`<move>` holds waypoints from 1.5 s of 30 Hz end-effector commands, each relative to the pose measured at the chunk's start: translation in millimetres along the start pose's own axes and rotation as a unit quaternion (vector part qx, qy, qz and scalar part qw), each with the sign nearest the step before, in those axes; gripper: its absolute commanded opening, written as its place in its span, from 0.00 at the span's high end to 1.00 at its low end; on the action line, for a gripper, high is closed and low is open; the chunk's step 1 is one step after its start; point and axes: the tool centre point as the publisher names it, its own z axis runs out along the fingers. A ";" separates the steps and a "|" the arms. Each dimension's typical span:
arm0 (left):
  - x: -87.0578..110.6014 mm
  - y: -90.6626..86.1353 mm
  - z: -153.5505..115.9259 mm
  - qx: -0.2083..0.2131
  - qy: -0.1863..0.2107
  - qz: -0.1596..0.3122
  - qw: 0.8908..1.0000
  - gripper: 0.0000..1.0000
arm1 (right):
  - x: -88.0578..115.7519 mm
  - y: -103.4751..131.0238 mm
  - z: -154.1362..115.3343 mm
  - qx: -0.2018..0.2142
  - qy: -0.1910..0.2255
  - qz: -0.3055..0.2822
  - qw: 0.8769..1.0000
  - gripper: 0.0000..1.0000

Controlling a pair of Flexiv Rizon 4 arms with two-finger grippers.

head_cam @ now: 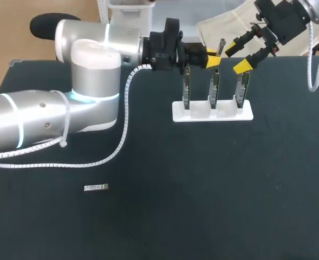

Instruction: Pick up the optical module with the left hand, and insert it into the network port with the right hand.

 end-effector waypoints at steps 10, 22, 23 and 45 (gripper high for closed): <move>-0.4 -7.6 0.3 0.012 0.002 0.003 1.000 1.00 | 0.0 0.8 0.3 0.001 0.000 0.000 1.000 0.00; -2.9 -7.6 2.8 0.023 -0.015 0.016 0.999 1.00 | 0.0 0.8 0.3 0.001 0.000 0.000 1.000 0.00; -2.9 -7.6 2.8 0.023 -0.015 0.016 0.999 1.00 | 0.0 0.8 0.3 0.001 0.000 0.000 1.000 0.00; -2.9 -7.6 2.8 0.023 -0.015 0.016 0.999 1.00 | -12.1 -10.3 -19.0 0.045 -0.008 -0.014 0.999 0.00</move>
